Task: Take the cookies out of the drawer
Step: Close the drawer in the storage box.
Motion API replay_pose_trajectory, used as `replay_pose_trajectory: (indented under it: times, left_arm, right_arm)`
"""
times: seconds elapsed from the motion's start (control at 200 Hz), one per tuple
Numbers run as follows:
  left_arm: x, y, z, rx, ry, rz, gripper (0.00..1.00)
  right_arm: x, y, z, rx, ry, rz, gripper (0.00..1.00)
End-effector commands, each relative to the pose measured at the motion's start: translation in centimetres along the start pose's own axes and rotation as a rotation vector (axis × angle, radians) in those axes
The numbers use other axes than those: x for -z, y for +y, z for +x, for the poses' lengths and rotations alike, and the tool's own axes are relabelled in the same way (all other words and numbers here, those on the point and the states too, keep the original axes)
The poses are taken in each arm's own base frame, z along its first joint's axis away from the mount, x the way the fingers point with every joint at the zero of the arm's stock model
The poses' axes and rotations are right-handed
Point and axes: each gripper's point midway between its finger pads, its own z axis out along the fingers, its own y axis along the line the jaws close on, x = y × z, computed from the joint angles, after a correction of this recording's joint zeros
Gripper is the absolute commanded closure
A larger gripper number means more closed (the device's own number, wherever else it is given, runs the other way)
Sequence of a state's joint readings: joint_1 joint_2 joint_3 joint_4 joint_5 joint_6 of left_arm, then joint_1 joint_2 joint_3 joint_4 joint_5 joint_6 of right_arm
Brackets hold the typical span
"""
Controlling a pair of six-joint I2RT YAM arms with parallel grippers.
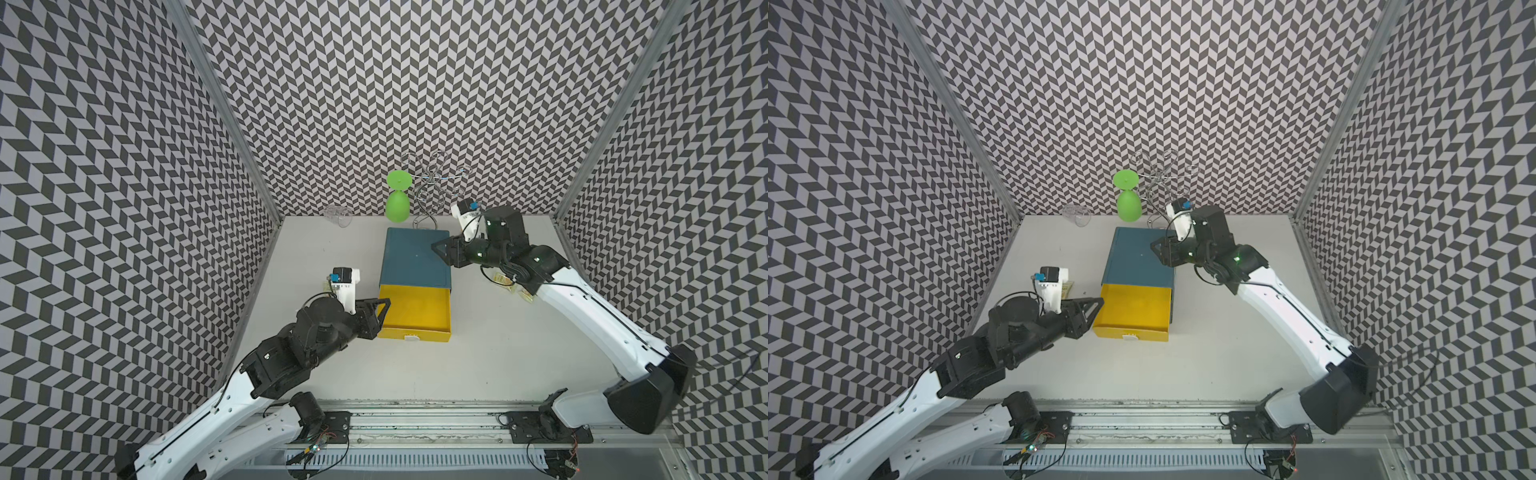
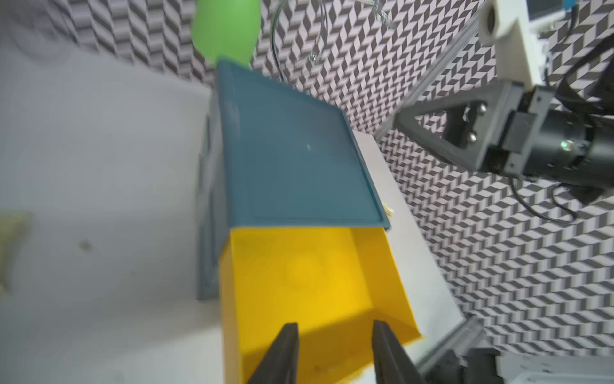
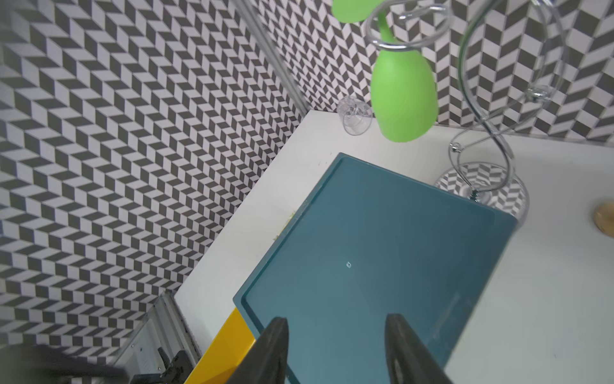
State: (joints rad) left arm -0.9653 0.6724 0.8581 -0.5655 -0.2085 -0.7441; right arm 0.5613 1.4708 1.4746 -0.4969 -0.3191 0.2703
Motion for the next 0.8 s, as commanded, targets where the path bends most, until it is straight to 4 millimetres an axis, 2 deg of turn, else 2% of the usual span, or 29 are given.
replay_pose_trajectory:
  times: [0.0, 0.08, 0.14, 0.315, 0.391, 0.536, 0.796]
  left_arm:
    - [-0.2, -0.7, 2.7, 0.133, 0.017, 0.033, 0.7]
    - [-1.0, -2.2, 5.9, 0.135, 0.074, 0.067, 0.74]
    - [-1.0, -3.2, 7.5, 0.138, 0.083, 0.084, 0.76]
    - [-2.0, -3.7, 9.9, 0.156, 0.09, 0.073, 0.83]
    - [-2.6, -3.0, 10.5, 0.162, 0.083, 0.047, 0.84]
    - [-3.3, -0.9, 9.9, 0.17, 0.003, -0.036, 0.84]
    - [-5.7, 0.1, 7.0, 0.166, -0.093, -0.049, 0.83]
  right_arm:
    - [-1.4, 1.5, -1.4, 0.043, -0.014, -0.099, 0.6]
    - [-3.6, 0.2, -0.3, 0.027, 0.034, -0.086, 0.7]
    - [-4.8, -0.8, 0.4, 0.016, 0.064, -0.079, 0.77]
    - [-6.7, -3.0, 2.4, -0.002, 0.113, -0.045, 0.82]
    - [-7.3, -3.5, 3.4, -0.01, 0.143, -0.038, 0.82]
    - [-8.2, -4.3, 5.1, -0.025, 0.196, -0.027, 0.83]
    - [-9.2, -5.4, 6.4, -0.028, 0.238, 0.004, 0.84]
